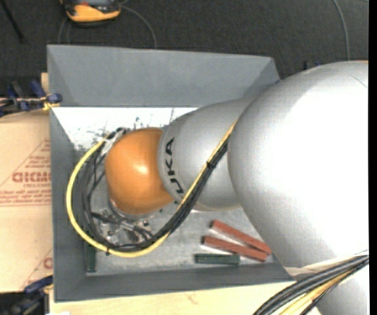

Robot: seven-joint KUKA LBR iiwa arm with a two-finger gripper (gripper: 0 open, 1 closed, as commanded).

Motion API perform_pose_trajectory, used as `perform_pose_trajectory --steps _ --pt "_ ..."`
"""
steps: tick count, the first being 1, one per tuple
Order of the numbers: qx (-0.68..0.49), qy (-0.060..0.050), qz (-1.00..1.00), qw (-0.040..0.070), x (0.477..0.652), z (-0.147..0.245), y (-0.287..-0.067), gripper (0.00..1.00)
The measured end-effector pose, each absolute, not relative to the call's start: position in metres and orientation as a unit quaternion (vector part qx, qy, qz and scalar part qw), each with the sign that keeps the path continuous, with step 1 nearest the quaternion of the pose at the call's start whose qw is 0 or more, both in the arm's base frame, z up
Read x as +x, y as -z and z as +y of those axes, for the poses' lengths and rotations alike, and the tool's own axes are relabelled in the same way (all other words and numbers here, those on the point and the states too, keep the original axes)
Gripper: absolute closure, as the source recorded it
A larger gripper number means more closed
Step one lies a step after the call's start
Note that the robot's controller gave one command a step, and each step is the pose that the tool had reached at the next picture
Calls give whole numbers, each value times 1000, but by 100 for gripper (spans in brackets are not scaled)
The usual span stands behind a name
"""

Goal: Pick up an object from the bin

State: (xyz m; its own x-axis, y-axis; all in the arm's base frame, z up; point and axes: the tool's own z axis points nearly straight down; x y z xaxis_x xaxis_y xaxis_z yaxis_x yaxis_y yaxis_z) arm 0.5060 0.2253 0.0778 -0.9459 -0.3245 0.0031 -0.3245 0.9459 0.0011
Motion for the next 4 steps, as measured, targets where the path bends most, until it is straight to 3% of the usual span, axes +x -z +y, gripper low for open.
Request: perform_pose_trajectory --steps 1,2,3,4 --pt "164 0 -986 2 506 225 -78 100" --pt "160 1 -987 0 506 225 -102 100" --pt "162 0 -987 -3 508 226 -128 100" --pt "169 0 -986 3 503 191 -178 100"
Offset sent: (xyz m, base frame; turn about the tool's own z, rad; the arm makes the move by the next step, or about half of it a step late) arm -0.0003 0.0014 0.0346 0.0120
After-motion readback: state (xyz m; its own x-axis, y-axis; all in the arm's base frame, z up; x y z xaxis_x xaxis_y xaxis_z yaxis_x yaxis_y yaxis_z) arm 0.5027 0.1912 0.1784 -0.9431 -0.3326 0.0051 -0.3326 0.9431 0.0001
